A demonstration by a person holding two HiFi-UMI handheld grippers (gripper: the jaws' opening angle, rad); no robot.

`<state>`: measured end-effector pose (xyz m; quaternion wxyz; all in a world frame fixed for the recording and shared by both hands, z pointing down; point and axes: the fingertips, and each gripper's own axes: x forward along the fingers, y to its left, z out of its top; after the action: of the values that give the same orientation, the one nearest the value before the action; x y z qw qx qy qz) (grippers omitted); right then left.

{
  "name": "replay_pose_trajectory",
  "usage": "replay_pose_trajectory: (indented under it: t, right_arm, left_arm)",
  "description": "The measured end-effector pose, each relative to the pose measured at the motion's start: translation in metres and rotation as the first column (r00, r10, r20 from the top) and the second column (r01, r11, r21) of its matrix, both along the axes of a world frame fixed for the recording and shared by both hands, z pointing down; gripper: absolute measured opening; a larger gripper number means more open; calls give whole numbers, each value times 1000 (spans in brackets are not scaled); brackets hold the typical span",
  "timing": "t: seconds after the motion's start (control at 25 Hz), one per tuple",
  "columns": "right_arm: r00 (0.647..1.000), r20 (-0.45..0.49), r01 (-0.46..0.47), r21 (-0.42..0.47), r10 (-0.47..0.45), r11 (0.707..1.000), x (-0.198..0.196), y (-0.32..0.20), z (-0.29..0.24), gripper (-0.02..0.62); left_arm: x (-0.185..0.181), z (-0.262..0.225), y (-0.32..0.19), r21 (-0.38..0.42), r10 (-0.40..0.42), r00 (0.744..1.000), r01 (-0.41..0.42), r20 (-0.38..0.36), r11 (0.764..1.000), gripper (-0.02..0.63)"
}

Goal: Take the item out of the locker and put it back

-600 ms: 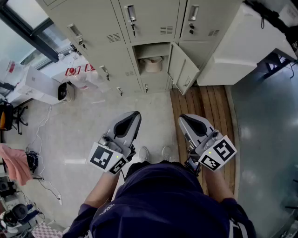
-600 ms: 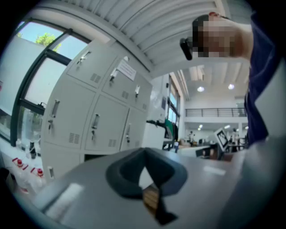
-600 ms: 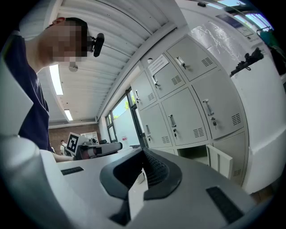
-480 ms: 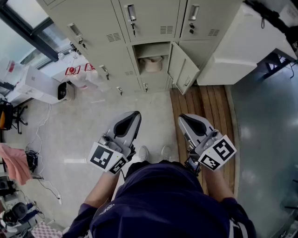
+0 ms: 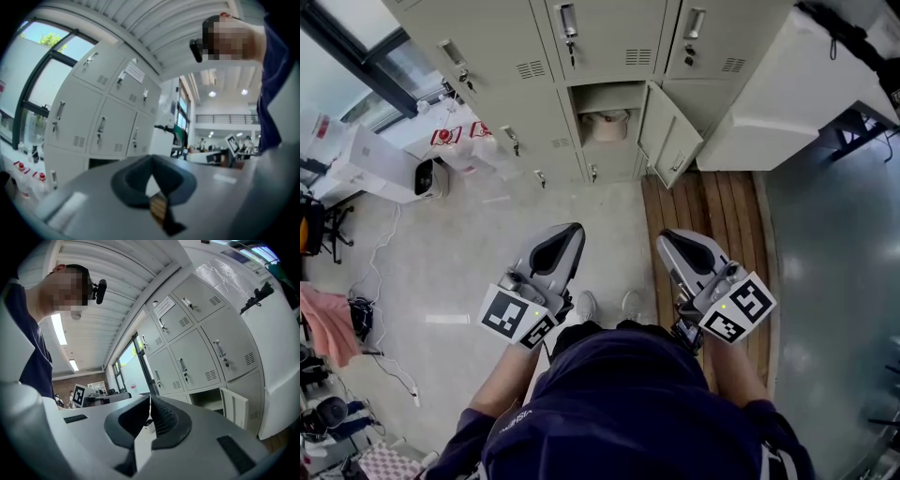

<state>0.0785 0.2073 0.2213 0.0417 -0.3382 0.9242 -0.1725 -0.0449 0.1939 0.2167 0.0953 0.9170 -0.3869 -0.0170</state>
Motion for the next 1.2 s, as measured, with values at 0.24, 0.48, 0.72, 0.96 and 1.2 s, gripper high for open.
replay_pose_trajectory:
  t: [0.24, 0.48, 0.72, 0.96, 1.2]
  right_arm:
    - [1000, -1, 16, -41, -16, 999, 11, 8, 17, 8]
    - [1000, 5, 5, -39, -5, 999, 46, 16, 24, 8]
    - [1000, 15, 13, -33, -12, 999, 67, 16, 24, 8]
    - [999, 23, 23, -20, -22, 1000, 76, 7, 21, 8]
    - [1000, 20, 15, -15, -15, 1000, 80, -11, 22, 8]
  left_arm:
    - [13, 14, 4, -29, -10, 1000, 10, -2, 1000, 5]
    - [43, 17, 19, -31, -18, 1000, 18, 8, 999, 5]
    - [60, 14, 25, -24, -32, 999, 32, 27, 999, 3]
    - [67, 10, 15, -12, -46, 998, 47, 40, 999, 5]
    - [67, 10, -5, -1, -47, 998, 47, 42, 999, 5]
